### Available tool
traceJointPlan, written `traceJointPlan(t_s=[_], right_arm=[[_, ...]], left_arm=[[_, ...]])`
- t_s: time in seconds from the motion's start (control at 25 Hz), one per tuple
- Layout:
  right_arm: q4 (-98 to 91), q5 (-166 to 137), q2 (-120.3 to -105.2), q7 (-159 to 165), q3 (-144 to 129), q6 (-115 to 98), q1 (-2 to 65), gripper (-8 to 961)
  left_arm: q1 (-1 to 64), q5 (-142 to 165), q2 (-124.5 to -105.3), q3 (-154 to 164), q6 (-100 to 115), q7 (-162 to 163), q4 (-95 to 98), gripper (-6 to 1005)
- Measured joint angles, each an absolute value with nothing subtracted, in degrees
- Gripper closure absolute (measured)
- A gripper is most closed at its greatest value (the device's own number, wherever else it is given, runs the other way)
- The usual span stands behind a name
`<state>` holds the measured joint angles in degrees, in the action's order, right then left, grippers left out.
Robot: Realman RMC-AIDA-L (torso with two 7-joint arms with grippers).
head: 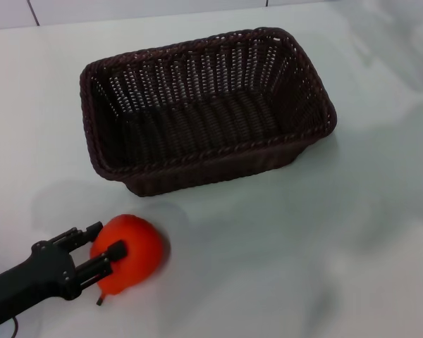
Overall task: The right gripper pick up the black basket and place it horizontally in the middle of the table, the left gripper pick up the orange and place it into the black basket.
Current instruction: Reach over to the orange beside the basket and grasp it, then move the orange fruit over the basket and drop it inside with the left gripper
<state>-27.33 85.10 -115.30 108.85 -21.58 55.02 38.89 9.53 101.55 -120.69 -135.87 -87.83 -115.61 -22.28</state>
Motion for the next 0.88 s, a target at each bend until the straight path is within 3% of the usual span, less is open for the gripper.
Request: traceJointPlan(t_s=[0.48, 0.6, 0.88], right_arm=[[-26.54, 85.17, -115.32, 108.81, -21.53, 55.01, 38.49, 145], [-26.53, 85.17, -115.32, 108.81, -21.53, 55.01, 38.49, 145], [-26.54, 85.17, -115.3, 108.8, -21.53, 54.95, 38.39, 144]], left_arm=[[9.76, 101.72, -120.3, -135.92, -91.2, -115.42, -22.5, 524], [9.8, 101.73, -120.13, -136.11, -93.11, -115.41, -22.68, 665], [10.3, 101.02, -119.14, -138.95, -101.89, -115.78, -23.13, 733]])
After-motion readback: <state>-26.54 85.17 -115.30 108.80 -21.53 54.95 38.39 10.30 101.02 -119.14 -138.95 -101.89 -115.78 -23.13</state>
